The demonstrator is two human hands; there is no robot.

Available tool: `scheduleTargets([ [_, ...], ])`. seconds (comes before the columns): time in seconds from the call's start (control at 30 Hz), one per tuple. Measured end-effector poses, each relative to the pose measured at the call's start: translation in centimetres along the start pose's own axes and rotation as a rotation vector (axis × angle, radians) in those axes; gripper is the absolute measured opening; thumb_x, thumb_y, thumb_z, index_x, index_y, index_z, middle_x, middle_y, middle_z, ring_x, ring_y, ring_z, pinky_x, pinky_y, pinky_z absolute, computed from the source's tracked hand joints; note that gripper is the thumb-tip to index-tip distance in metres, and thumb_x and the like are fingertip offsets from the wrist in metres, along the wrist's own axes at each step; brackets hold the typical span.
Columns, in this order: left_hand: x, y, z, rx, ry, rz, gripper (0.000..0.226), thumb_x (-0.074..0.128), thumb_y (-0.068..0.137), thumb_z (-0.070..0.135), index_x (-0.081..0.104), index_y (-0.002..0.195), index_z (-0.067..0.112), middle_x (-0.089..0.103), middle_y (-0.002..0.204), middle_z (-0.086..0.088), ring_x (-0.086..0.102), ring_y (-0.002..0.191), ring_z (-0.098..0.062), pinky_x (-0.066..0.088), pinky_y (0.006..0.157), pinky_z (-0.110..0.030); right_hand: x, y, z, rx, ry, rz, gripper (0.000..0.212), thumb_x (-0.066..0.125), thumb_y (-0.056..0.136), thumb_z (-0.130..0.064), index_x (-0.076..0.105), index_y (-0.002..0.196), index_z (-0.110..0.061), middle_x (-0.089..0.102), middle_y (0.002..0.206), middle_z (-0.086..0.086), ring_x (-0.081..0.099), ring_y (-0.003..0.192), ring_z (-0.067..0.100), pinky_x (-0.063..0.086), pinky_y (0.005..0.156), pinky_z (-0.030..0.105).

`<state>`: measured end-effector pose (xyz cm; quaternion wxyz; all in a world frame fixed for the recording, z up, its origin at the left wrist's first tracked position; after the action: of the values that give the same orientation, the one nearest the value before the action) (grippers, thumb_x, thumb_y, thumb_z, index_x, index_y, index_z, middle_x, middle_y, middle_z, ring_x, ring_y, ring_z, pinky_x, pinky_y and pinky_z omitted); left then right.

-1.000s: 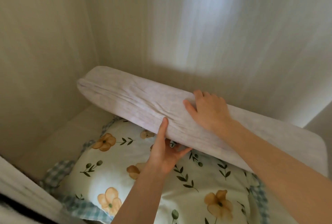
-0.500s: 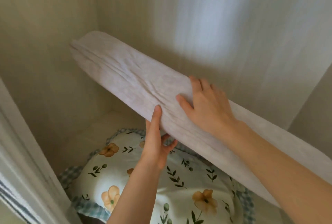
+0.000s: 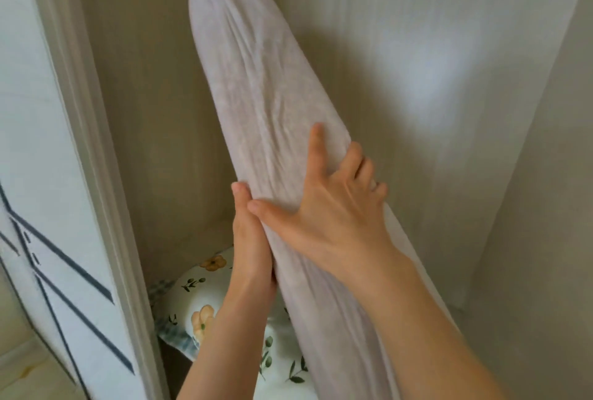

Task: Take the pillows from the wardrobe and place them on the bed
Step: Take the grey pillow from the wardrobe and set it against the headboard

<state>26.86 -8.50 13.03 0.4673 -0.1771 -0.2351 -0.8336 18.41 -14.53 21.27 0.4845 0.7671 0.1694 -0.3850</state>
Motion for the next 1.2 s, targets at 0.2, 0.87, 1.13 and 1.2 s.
scheduleTargets([
  [0.2, 1.0, -3.8, 2.3, 0.032, 0.046, 0.013, 0.059, 0.034, 0.094, 0.07, 0.08, 0.09, 0.033, 0.079, 0.1, 0.0, 0.075, 0.094, -0.016, 0.061, 0.064, -0.027, -5.2, -2.1, -0.5, 0.001, 0.093, 0.074, 0.118, 0.049, 0.059, -0.08, 0.0, 0.152, -0.026, 0.026, 0.142, 0.021, 0.032, 0.122, 0.04, 0.03, 0.093, 0.055],
  [0.87, -6.0, -2.9, -6.1, 0.177, 0.759, -0.106, 0.046, 0.04, 0.103, 0.039, 0.03, 0.147, 0.047, 0.042, 0.146, 0.022, 0.034, 0.122, 0.016, 0.024, 0.102, -0.009, 8.5, -5.1, 8.0, 0.512, 0.648, -0.183, 0.11, 0.056, 0.042, -0.065, 0.038, 0.144, -0.028, 0.048, 0.14, 0.008, 0.053, 0.12, 0.024, 0.038, 0.085, 0.027],
  [1.13, -15.9, -1.0, -14.3, -0.428, 0.631, 0.143, 0.079, 0.045, 0.082, 0.075, 0.046, 0.14, 0.022, 0.055, 0.139, -0.007, 0.059, 0.115, -0.021, 0.042, 0.105, -0.043, 8.8, -5.1, 10.3, 0.513, 0.651, -0.222, 0.094, 0.059, 0.059, -0.056, 0.038, 0.146, -0.027, 0.049, 0.142, -0.001, 0.052, 0.122, 0.018, 0.041, 0.091, 0.031],
  [1.2, -16.7, -1.3, -16.3, -0.62, 0.469, 0.124, 0.101, 0.043, 0.063, 0.09, 0.05, 0.14, 0.025, 0.065, 0.128, -0.007, 0.065, 0.109, -0.026, 0.046, 0.103, -0.047, 8.6, -5.1, 9.7, 0.455, 0.604, -0.245, 0.09, 0.057, 0.069, -0.054, 0.033, 0.15, -0.023, 0.044, 0.148, -0.001, 0.047, 0.13, 0.018, 0.039, 0.098, 0.031],
])
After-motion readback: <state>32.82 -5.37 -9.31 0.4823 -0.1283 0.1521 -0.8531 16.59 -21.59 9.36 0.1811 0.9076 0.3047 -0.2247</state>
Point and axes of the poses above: each hand's wrist, its own y-axis towards the middle knuckle, its own x-axis out of the palm, z = x × y, the point moved 6 cm from there along y, towards the middle knuckle
